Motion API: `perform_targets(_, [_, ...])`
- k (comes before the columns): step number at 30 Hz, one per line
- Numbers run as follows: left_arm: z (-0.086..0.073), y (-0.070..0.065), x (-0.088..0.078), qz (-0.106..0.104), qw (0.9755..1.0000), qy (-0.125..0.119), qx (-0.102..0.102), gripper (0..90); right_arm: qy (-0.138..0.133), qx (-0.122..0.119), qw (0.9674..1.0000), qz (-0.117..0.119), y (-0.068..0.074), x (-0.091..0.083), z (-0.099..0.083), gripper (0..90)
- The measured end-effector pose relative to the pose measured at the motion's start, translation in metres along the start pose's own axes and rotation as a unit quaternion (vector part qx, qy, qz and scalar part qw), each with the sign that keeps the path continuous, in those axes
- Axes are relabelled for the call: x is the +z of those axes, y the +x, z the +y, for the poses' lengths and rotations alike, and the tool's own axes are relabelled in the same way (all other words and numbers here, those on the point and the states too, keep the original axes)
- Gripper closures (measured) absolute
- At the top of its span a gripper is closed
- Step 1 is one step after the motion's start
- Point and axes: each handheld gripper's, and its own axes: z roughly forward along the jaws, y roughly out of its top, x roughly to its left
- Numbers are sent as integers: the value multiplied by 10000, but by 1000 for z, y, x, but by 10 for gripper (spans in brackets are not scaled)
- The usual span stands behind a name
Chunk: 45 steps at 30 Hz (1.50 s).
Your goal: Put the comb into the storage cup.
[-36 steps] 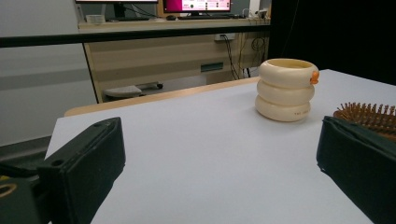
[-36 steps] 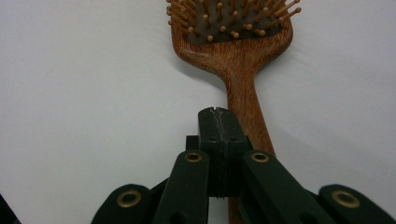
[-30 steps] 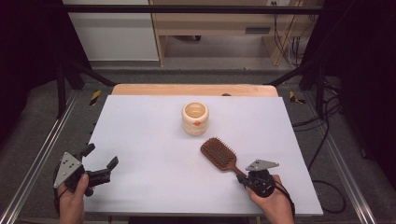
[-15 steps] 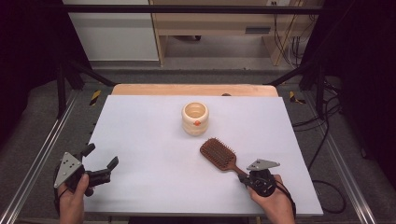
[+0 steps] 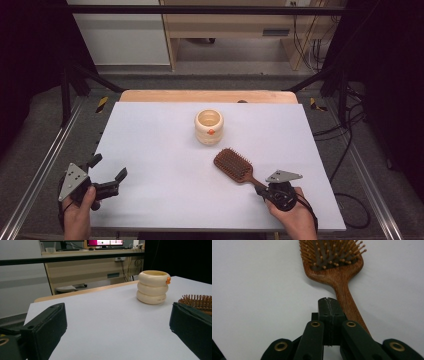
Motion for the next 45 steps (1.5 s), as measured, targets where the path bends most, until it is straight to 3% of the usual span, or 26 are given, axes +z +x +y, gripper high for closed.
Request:
perform_targets(6, [0,1,-2,25,10000,-8,-21,14,-199,-3,9998,55,-2,-10,13,870])
perform_targets(10, [-1,1,-3,42,10000,-20,-48,14,-210,-228,9995,58,-3,-19,28,828])
perform_targets(15, [-1,2,-3,38,10000,-28,-51,14,-148,-475,9987,136,-1,-25,44,714])
perform_targets(18, [-1,2,-3,36,10000,-21,-48,14,-49,-523,9986,111,-3,-26,51,588])
perform_targets(21, [-1,2,-2,49,10000,-24,-48,14,14,-467,9989,-60,-7,-23,55,418])
perform_targets(24, [-1,2,-2,50,10000,-18,-55,15,166,-382,9991,-74,-9,-17,57,301])
perform_targets(27, [-1,1,-3,51,10000,-20,-51,14,345,-488,9979,-265,-10,-8,58,204])
perform_targets(29, [-1,2,-3,46,10000,-14,-58,14,442,-511,9974,-260,-11,-5,58,164])
perform_targets(38, [-1,2,-2,30,10000,-20,-64,14,571,-526,9966,-280,-22,6,58,89])
perform_targets(45, [-1,2,-2,30,10000,-12,-60,14,819,-472,9955,-87,-24,12,56,81])
